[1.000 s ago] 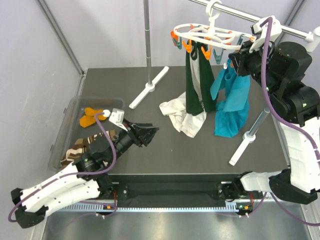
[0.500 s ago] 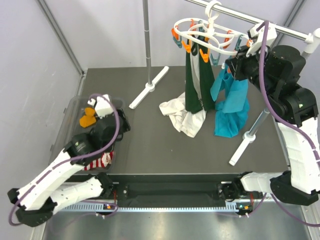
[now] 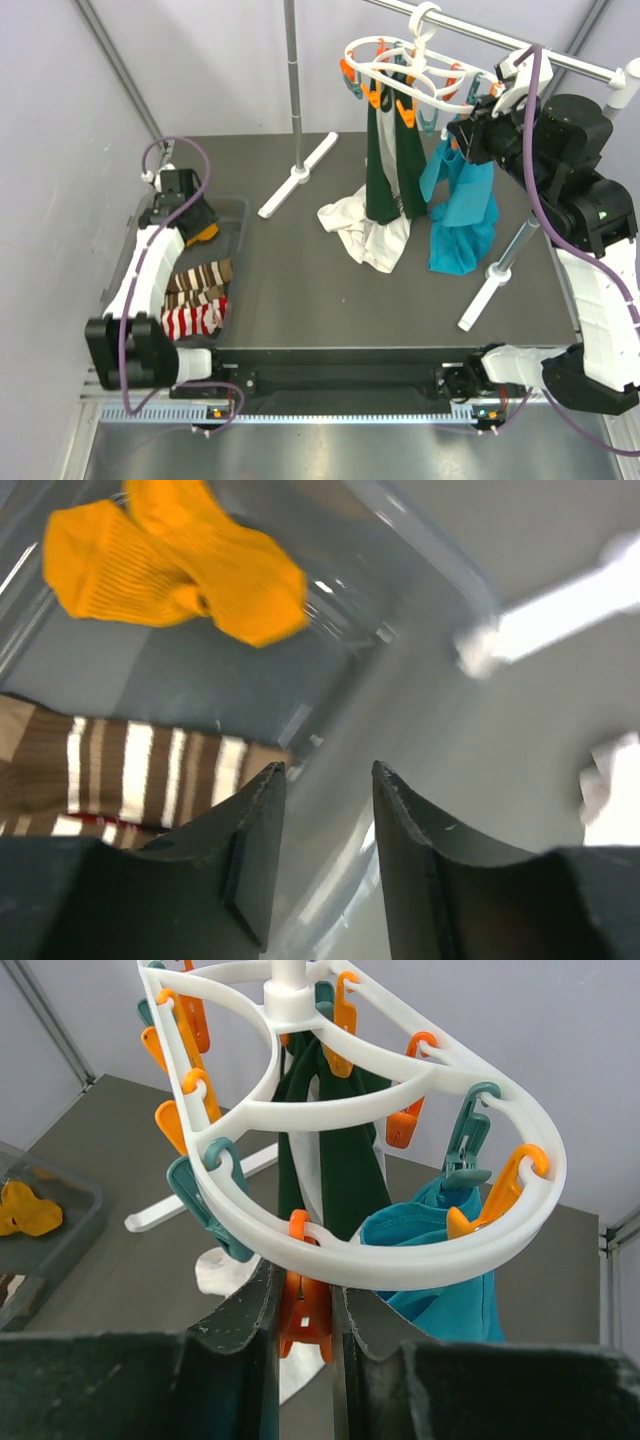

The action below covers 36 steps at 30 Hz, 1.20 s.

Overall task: Clip the socks to the hanger
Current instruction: Pick up the sock from the bin.

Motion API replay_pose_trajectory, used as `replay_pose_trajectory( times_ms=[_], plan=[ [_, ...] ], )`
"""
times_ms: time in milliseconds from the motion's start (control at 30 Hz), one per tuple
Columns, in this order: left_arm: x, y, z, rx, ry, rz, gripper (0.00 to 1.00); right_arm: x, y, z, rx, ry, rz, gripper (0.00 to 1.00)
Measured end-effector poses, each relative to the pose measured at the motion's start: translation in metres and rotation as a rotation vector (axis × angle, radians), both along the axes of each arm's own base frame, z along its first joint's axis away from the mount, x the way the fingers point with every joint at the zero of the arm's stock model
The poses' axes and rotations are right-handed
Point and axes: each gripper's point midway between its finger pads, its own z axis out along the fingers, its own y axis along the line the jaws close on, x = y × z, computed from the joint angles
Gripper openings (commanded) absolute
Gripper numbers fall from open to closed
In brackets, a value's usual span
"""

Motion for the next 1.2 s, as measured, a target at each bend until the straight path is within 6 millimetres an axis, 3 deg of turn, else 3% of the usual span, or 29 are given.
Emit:
replay_pose_trajectory(
  times_ms=[167,333,533,900,1200],
  plan=[
    [0.02,0.037,-0.045,-0.084,0.093,0.085,0.43,-0.001,0.002,0.0,0.001,0.0,0.011,0.0],
    [0.016,0.059,-0.075,-0.199,0.096,0.155,0.48,-0.002,0.004,0.0,0.004,0.0,0.027,0.0],
    [0.023,0.096,-0.075,-0.242,0.014,0.255,0.54,-0.005,0.004,-0.003,0.005,-0.002,0.031,0.0],
    [0.05,0.126,-0.102,-0.28,0.0,0.352,0.58,-0.006,0.004,-0.003,0.005,-0.003,0.033,0.0],
    [0.087,0.154,-0.096,-0.218,-0.071,0.353,0.56,-0.007,0.003,-0.002,0.006,-0.006,0.033,0.0]
  ],
)
